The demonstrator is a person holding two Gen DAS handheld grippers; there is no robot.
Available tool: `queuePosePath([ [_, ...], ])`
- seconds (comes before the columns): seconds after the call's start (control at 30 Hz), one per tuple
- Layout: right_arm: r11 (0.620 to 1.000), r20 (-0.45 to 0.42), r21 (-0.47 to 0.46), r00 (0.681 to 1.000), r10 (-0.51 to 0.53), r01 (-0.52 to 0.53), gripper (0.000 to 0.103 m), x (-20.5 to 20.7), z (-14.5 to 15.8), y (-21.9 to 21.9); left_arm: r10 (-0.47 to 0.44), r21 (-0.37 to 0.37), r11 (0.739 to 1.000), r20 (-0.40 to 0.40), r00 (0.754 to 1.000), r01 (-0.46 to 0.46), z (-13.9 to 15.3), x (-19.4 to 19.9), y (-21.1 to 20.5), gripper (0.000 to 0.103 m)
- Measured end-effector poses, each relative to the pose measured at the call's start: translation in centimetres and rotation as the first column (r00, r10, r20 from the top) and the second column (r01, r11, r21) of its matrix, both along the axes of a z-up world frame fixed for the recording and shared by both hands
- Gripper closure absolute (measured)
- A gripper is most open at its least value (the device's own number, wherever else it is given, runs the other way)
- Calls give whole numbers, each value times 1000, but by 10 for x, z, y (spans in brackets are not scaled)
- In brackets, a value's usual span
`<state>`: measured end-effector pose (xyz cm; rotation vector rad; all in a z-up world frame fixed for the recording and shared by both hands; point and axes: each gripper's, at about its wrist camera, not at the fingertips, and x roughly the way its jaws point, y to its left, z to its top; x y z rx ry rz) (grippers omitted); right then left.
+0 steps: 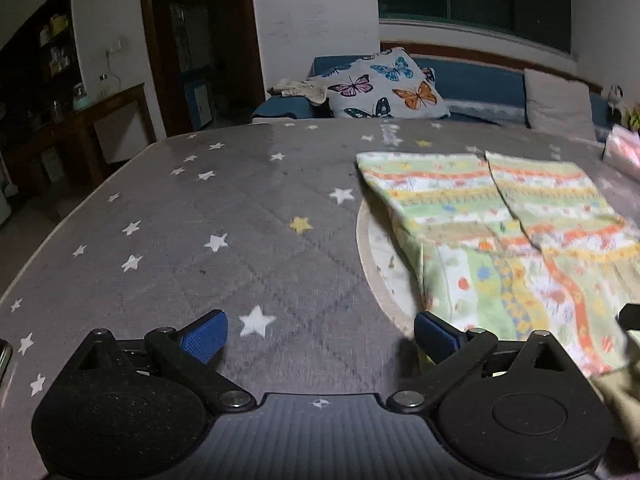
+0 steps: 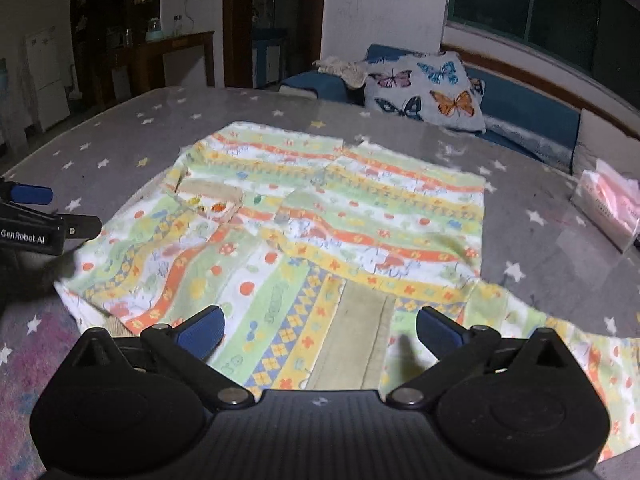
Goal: Fold clothes
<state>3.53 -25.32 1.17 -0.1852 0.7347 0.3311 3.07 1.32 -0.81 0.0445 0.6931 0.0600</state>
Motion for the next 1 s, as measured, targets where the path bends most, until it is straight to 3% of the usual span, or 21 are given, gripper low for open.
queuePosePath([
  [0.13,1000,13,0,1000,-15,15,0,5,4,-3,-88,-21,996,9,996,88,8,11,-14,1],
  [0.27,1000,2,-7,1000,-22,22,0,8,2,-3,-124,34,992,-3,992,124,2,32,-35,1],
  [0.37,1000,-8,-14,1000,-21,21,0,8,-1,-4,-89,77,993,-33,995,92,-8,44,-35,1],
  [0.6,998,0,-36,999,-48,48,0,8,-2,-16,63,75,995,-5,998,-62,-10,38,-2,6],
  [0.73,997,5,-29,997,-75,75,0,9,-2,-22,118,-11,993,-38,992,-118,-9,35,22,6],
  [0.83,995,7,-25,995,-95,95,0,10,-2,-25,57,-38,998,0,998,-56,2,27,17,5],
  [1.0,992,-4,-64,995,-105,104,0,8,-11,-25,-63,-5,998,28,998,64,9,29,-18,2],
])
